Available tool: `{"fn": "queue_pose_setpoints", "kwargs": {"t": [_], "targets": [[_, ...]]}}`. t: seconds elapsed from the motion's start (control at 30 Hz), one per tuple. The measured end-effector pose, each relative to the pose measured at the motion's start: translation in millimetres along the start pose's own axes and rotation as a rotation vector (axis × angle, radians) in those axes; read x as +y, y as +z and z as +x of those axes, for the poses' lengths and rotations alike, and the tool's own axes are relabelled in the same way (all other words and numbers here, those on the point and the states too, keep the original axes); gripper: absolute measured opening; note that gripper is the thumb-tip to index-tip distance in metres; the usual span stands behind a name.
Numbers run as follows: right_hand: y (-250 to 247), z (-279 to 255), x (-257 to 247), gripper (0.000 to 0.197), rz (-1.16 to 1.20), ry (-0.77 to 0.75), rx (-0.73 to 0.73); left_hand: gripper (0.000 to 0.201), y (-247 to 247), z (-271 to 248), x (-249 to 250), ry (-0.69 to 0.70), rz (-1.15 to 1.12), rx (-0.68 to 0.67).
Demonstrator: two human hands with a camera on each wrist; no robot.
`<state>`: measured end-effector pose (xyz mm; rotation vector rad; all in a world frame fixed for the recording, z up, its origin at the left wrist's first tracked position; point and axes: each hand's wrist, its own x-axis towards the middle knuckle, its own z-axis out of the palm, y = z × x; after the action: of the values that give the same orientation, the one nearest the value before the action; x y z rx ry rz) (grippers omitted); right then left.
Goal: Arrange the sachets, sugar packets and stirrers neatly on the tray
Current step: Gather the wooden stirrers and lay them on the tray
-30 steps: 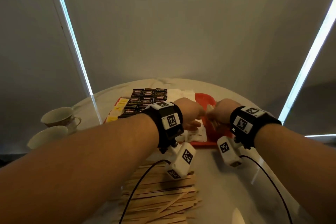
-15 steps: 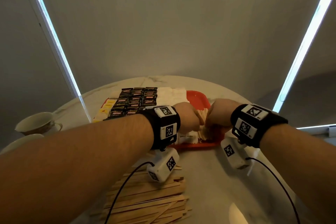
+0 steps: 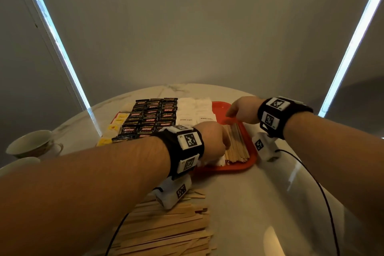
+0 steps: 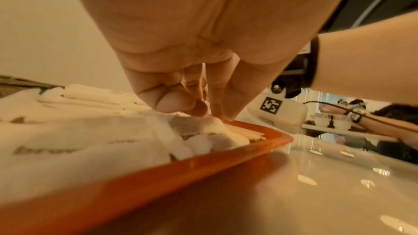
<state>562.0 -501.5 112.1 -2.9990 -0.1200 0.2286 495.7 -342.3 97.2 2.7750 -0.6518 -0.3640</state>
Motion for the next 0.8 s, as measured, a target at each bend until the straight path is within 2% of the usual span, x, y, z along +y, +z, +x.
{"fn": "queue_pose_setpoints", "kwargs": {"t": [0.27,0.5,0.8], "targets": [[4.7,15.9,-10.2,0.049,-0.196,-0.097,-0.132,0.040,5.8,2.7,-4.0,0.025,0.017,0.008],[8.8,14.1,-2.6,0.054,-0.074,-0.128,-0.101,0.040,7.3,1.6,-4.8,0.058,0.011,0.006],[4.6,18.2,-3.6,0.055,-0.028,-0.134,-0.162,0.041,5.9,1.3,-2.1,0.072,0.066,-0.029]]}}
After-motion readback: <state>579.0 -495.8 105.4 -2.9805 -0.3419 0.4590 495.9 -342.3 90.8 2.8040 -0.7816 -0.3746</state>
